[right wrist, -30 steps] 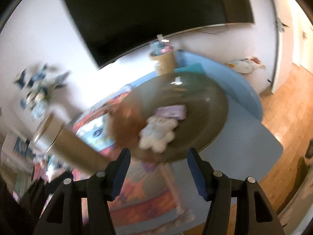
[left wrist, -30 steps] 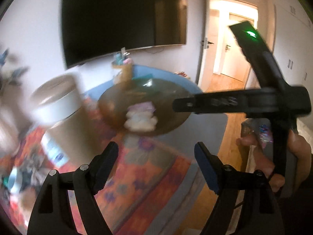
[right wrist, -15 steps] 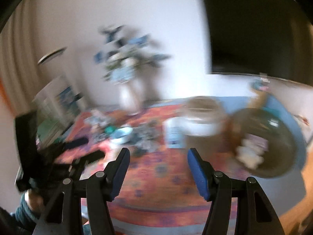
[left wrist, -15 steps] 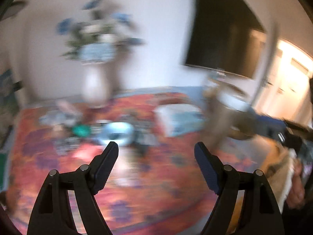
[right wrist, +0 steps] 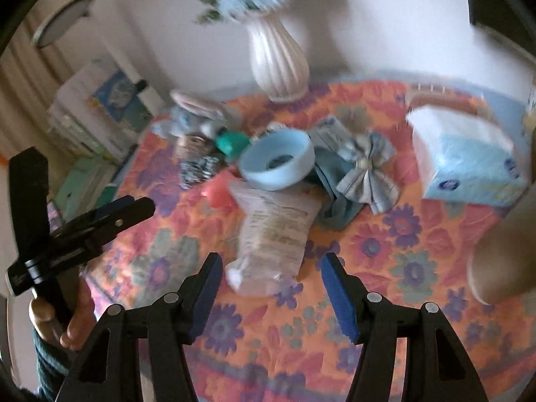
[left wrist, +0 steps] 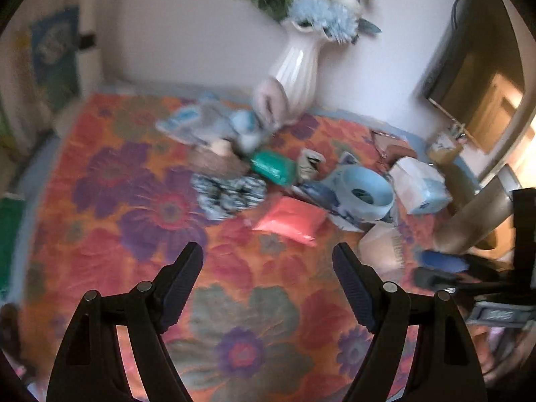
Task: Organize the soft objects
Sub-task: 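Grasp the red-orange pouch with the left tool while the right tool grasps the white sponge packet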
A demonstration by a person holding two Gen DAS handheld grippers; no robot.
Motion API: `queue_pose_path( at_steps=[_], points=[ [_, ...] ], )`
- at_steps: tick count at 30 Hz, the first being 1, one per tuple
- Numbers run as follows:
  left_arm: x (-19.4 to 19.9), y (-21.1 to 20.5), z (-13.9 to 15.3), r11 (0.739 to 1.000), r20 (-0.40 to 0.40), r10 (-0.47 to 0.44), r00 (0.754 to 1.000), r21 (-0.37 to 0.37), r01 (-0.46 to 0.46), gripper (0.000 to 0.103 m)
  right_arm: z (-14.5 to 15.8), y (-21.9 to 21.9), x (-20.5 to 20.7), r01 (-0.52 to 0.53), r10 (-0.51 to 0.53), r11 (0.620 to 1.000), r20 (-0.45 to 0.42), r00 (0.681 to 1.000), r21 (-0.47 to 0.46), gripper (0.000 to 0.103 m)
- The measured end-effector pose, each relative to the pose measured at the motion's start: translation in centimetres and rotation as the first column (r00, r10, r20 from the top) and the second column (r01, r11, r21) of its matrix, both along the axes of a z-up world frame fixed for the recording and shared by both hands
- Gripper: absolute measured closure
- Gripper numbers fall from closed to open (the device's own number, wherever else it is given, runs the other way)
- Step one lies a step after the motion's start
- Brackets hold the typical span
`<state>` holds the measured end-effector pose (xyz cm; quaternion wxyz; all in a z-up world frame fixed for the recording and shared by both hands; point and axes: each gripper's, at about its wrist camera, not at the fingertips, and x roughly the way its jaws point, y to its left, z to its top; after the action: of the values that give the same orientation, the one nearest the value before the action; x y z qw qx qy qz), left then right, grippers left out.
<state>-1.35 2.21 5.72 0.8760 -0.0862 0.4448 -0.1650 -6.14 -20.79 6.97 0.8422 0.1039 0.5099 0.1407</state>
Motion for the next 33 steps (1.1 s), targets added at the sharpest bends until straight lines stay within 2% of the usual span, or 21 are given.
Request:
queue_pose_path(
  at_steps=[2,5,7,10,12,16,18,20,22,28,33],
  points=[
    [1.3,-1.4,-1.2,0.999,-0.03,-0.047,0.998,0.001,0.047,0.025,-1.4,0.1,1.4,0.021,-0.02,0.999,-0.036,0.999,0.027,0.043],
    [3.2,-3.2,-2.8,0.994,-0.056,-0.085,0.995,0.056,0.088,0.026,-3.0,0.1,2.9,0.043,-0.038,0.997,-0.085,0.996,0.064,0.039],
    [4.2,-3.7,-3.7,0.992,-0.078,-0.107,0.991,0.053,0.111,0.027,-3.4,0.0,3.4,0.047,-0.037,0.994,-0.107,0.994,0.094,0.036],
    [5.4,-4.2,-4.6,0.992,-0.097,-0.108,0.989,0.051,0.113,0.027,-4.0,0.5,3.9,0.042,-0.032,0.995,-0.115,0.993,0.086,0.032],
    [5.6,-4.6,-4.7,0.992,-0.081,-0.109,0.991,0.06,0.114,0.027,-4.3,0.9,4.3,0.032,-0.022,0.996,-0.119,0.993,0.085,0.032],
    [5.7,-4.9,-4.5,0.992,-0.059,-0.108,0.992,0.064,0.111,0.038,-4.2,1.9,4.8,0.016,-0.012,0.999,-0.099,0.995,0.042,0.032],
    [5.5,-4.8,-4.5,0.991,-0.047,-0.111,0.993,0.063,0.114,0.043,-4.3,2.3,4.6,0.009,-0.01,1.0,-0.093,0.996,-0.006,0.039],
    [5.0,-4.7,-4.3,0.991,-0.036,-0.117,0.993,0.055,0.119,0.045,-4.1,2.9,4.3,-0.006,0.002,0.998,-0.075,0.997,-0.06,0.056],
    [4.3,-4.6,-4.0,0.991,-0.027,-0.125,0.992,0.045,0.126,0.047,-4.0,3.1,3.8,-0.03,0.026,0.998,-0.075,0.997,-0.055,0.061],
    [1.6,-3.5,-3.2,0.993,-0.009,-0.112,0.994,0.021,0.112,0.048,-3.4,3.5,1.8,-0.094,0.088,0.99,-0.058,0.994,-0.104,0.062],
    [-0.3,-1.9,-3.5,0.997,-0.003,-0.072,0.997,-0.017,0.072,0.048,-2.2,3.5,-0.7,-0.152,0.151,0.967,-0.025,0.988,-0.204,0.062]
  ],
)
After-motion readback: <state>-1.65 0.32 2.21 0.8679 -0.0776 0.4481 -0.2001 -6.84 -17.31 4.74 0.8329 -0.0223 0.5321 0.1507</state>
